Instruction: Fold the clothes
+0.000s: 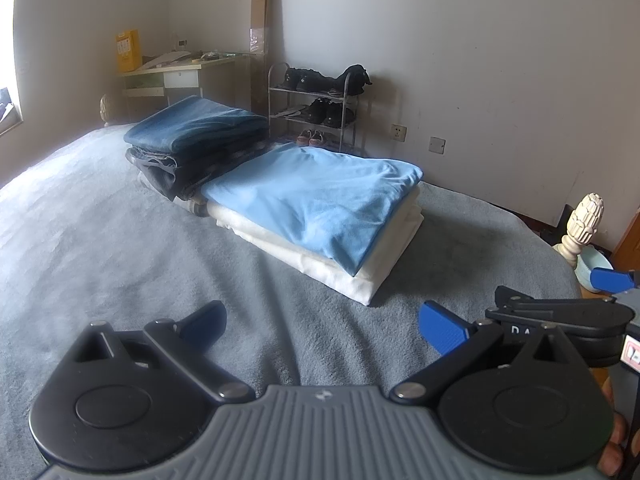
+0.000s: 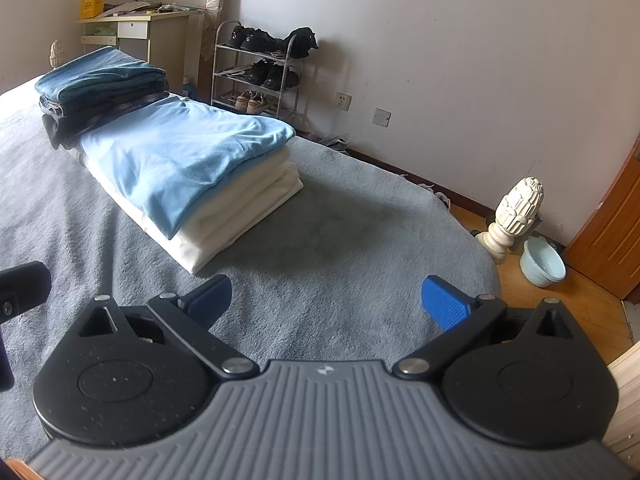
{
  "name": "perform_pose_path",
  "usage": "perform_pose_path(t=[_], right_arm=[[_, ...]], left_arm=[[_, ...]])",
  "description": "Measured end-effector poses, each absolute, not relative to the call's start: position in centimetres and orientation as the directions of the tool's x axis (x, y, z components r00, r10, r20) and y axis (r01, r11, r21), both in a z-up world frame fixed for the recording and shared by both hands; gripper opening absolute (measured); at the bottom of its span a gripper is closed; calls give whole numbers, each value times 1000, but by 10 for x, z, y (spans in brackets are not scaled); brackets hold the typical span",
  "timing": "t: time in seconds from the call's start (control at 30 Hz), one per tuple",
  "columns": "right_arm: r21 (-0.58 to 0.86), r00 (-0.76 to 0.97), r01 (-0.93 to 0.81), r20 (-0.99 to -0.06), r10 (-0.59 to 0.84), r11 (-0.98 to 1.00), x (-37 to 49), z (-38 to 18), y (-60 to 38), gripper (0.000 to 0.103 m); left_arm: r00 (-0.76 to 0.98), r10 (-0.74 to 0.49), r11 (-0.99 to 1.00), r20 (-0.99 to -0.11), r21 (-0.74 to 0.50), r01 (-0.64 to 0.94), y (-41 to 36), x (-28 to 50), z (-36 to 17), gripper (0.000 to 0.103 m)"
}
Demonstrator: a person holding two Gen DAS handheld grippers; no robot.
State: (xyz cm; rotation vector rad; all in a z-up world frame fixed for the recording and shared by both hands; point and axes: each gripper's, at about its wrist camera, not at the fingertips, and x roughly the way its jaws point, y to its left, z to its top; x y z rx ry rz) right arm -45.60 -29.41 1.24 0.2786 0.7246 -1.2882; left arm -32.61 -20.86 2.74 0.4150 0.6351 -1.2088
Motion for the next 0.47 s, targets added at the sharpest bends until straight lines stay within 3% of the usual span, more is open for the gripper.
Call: perform_pose_path(t=[0.47], right_arm=[[-195, 103, 939, -629, -771, 285, -455, 13, -293, 102]], left_arm=[[224, -727, 319, -649, -30, 947, -208, -325, 29, 103]])
